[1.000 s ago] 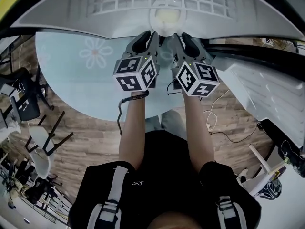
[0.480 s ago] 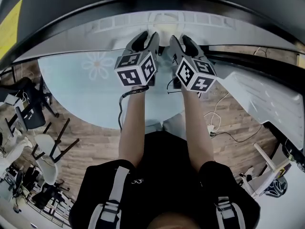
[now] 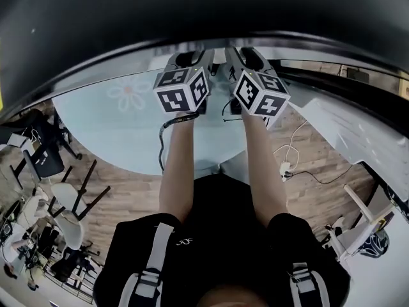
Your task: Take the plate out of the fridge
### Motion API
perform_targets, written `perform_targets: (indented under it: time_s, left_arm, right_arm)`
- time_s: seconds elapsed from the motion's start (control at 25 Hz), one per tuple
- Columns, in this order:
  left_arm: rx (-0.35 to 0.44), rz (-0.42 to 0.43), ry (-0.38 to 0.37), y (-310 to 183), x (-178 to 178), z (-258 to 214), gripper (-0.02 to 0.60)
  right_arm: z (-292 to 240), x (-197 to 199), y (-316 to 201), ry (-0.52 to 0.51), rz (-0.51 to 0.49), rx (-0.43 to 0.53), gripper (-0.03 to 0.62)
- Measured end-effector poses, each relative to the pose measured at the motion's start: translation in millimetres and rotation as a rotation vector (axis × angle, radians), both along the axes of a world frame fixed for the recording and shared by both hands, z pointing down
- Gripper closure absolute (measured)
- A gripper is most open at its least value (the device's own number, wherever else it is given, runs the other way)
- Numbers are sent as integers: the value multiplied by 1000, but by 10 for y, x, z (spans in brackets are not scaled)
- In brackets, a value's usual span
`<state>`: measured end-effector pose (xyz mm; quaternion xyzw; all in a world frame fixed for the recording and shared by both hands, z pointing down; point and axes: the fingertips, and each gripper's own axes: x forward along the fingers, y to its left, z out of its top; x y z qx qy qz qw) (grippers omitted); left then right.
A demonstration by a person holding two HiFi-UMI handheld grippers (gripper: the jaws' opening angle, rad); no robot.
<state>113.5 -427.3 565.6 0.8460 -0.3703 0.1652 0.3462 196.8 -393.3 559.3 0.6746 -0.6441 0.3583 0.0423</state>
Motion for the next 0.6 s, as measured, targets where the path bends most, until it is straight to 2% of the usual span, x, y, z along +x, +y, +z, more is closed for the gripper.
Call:
perform_targets:
  time_s: [0.16,0.28,0.36,0.44,0.6]
  left_arm:
    - [-5,7,-19,25,33,9,399]
    - [-1,-22,-48,31,40,-1,475]
    - [0,-37,-49,39,28,-16,480]
    - [-2,-45,-37,38,12,1,486]
    - [-8,-59,-17,99,48,-11,494]
  right_arm:
    - [-13,17,-1,-6,14,7,410]
    - [-48,55,35,-8,26,16,414]
    - [-51,83,69,-7,43,9,444]
    - [-4,104,84,-23,73,2,509]
    - [9,141,168,-70,90,15,525]
